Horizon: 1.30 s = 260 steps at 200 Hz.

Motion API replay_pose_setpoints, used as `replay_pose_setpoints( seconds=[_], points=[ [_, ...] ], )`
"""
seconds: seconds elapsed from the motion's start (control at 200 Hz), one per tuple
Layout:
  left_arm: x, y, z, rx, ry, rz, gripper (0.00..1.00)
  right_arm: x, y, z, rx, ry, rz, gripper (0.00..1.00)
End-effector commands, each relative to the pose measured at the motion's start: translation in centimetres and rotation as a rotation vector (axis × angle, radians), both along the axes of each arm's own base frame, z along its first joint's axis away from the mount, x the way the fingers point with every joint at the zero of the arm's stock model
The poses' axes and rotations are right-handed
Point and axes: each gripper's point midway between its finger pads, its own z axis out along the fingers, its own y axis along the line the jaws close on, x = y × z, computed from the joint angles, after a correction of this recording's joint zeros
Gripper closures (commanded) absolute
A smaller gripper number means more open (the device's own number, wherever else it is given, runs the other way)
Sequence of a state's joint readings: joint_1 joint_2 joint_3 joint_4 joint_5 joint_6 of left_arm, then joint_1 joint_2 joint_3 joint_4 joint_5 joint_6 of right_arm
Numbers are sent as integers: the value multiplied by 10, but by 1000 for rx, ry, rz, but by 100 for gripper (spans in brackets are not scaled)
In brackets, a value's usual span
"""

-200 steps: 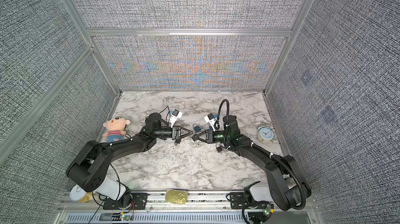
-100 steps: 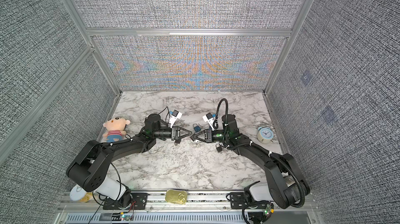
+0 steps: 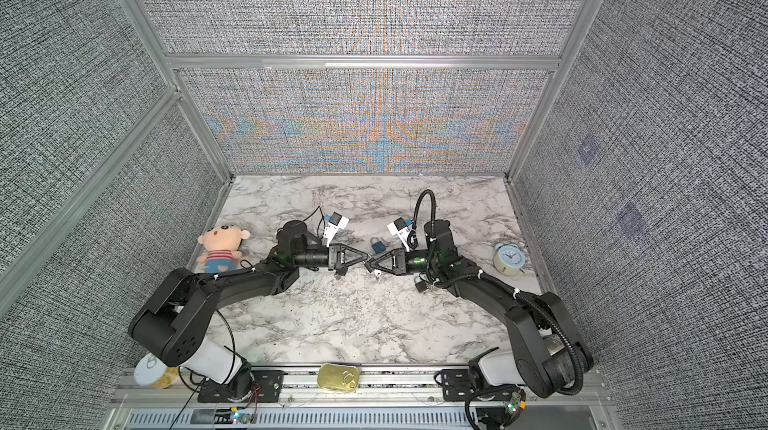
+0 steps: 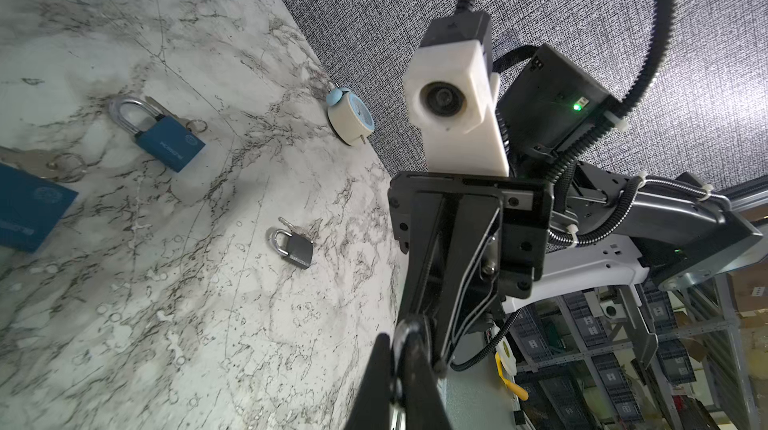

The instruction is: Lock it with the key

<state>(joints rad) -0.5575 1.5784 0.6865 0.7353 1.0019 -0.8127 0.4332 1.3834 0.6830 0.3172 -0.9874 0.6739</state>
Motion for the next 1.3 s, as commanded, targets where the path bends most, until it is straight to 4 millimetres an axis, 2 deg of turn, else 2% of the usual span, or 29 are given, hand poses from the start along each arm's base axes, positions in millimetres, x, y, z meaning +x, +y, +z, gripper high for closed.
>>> replay_pose_setpoints(
  seconds=[0.0,0.105,0.61,0.74,1.025,1.296],
  points=[
    [-3,-2,10,-35,-34,-12,100,5,1,7,19,-40,-13,73],
    [-2,-2,15,-49,-36,-5,100,3,-2,4,14,-34,-18,69],
    [4,0,21,-50,-43,32,100,-9,-12,3,10,-36,-28,72],
    [7,0,22,-49,-43,38,100,-11,-13,2,9,-33,-26,76],
    [9,-1,22,-49,-39,44,100,-13,-14,-1,8,-29,-25,93],
    [11,0,26,-53,-45,60,100,-15,-14,-2,12,-23,-24,97]
  ],
)
